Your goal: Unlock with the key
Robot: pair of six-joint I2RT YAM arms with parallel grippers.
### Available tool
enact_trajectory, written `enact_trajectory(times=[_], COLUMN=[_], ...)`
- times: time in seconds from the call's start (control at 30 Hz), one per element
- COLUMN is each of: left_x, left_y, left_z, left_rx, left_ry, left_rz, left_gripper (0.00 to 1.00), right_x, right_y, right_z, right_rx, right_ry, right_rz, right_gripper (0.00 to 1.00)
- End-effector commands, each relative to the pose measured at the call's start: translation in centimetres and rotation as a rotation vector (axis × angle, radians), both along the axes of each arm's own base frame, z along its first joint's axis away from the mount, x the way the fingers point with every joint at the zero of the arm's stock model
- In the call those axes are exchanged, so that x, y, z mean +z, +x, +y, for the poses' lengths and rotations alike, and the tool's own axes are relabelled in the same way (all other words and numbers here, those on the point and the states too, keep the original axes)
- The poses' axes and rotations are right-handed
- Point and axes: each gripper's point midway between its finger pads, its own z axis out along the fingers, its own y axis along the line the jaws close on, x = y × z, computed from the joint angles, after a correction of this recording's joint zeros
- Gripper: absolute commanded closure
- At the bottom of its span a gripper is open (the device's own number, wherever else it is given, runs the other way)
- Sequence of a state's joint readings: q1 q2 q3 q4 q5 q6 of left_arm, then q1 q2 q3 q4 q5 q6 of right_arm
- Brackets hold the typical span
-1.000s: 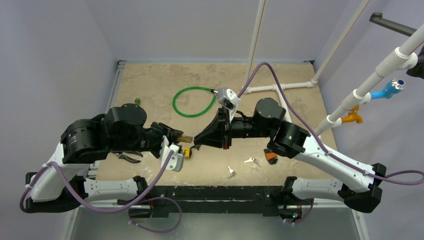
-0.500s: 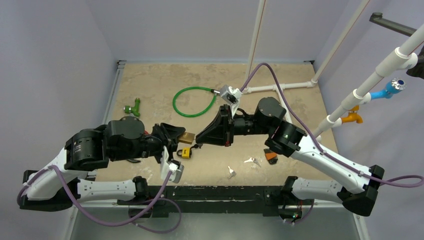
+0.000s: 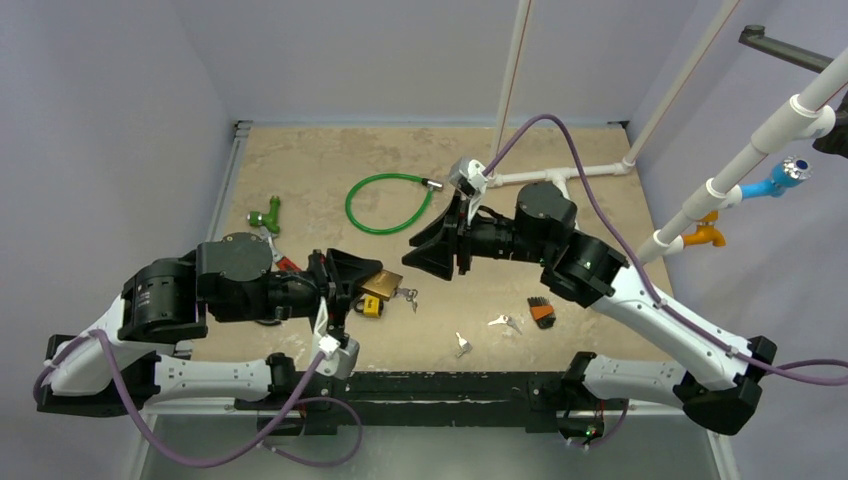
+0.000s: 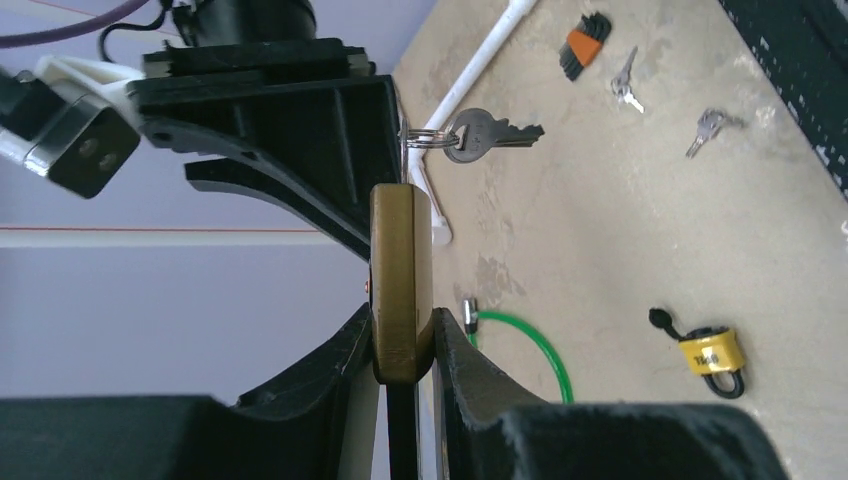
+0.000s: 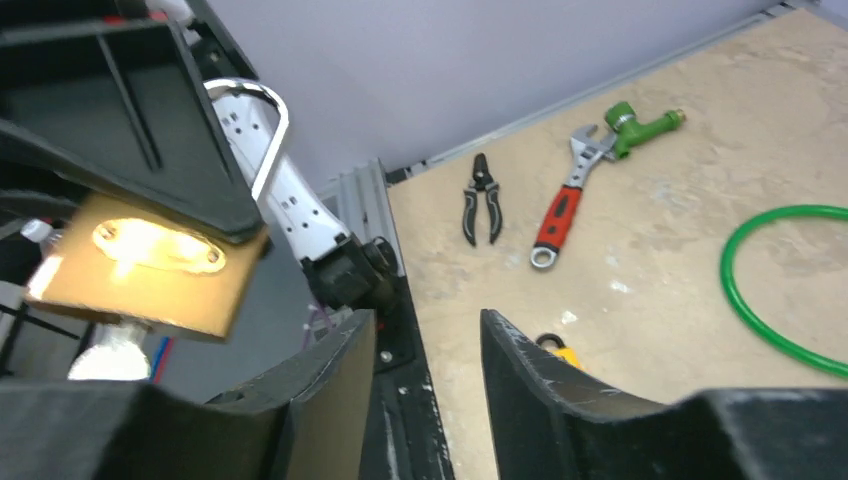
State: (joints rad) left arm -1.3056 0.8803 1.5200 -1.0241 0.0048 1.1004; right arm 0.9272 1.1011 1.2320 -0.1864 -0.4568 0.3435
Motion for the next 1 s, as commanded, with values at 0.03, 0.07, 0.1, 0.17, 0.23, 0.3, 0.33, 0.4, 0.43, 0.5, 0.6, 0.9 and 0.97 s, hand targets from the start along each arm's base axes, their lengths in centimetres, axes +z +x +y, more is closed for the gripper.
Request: enact_trajectory(times=[0.03, 0.07, 0.1, 0.17, 0.23, 0.3, 0.33, 0.4, 0.43, 0.5, 0.6, 0.9, 0.97], left_x=[5.4, 5.2, 4.6, 4.4, 4.4, 4.7, 4.7, 4.8, 4.8, 4.3, 4.0, 1.6, 0.7], left_y=[-1.4, -1.6, -2.1, -2.6, -3.1, -3.4, -3.5, -3.4, -3.3, -3.1, -3.1, -2.4, -2.0], left_z=[-0.5, -0.4, -0.3, -0.3, -0.4, -0.5, -0.6, -0.7, -0.8, -1.1, -1.4, -2.1, -2.5], left_rx=[0.006, 0.018, 0.01, 0.022, 0.033, 0.047, 0.057, 0.075, 0.082, 0.093, 0.102, 0.116, 0.115], left_ry=[-0.239, -0.232, -0.206, -0.193, -0.185, -0.191, -0.195, -0.207, -0.214, -0.212, -0.214, -0.183, -0.176], left_rz=[0.173, 0.219, 0.275, 0.37, 0.473, 0.582, 0.636, 0.704, 0.723, 0.759, 0.817, 0.854, 0.839], left_gripper=[1.0, 1.0, 1.0, 1.0, 1.0, 1.0, 1.0, 1.0, 1.0, 1.0, 1.0, 1.0, 1.0], right_x=[2.3, 2.6, 2.9, 3.7, 4.6, 5.0, 5.1, 5.4, 5.5, 5.8, 6.5, 6.8, 5.5], right_y=[1.2, 1.0, 1.0, 0.8, 0.4, -0.4, -0.7, -1.6, -2.0, -2.7, -3.7, -5.6, -4.8], right_z=[-2.7, -3.0, -3.2, -3.8, -4.3, -4.6, -4.7, -4.7, -4.6, -4.3, -4.0, -3.7, -3.0], right_rx=[-0.104, -0.101, -0.101, -0.106, -0.101, -0.062, -0.045, -0.006, 0.017, 0.057, 0.106, 0.215, 0.196], right_ry=[-0.017, -0.011, -0.007, 0.005, 0.021, 0.034, 0.041, 0.068, 0.08, 0.106, 0.143, 0.18, 0.167], right_rz=[-0.239, -0.267, -0.295, -0.35, -0.402, -0.47, -0.493, -0.526, -0.534, -0.541, -0.553, -0.528, -0.484], right_gripper=[0.48, 0.46, 0.45, 0.44, 0.44, 0.44, 0.43, 0.43, 0.43, 0.43, 0.43, 0.41, 0.39])
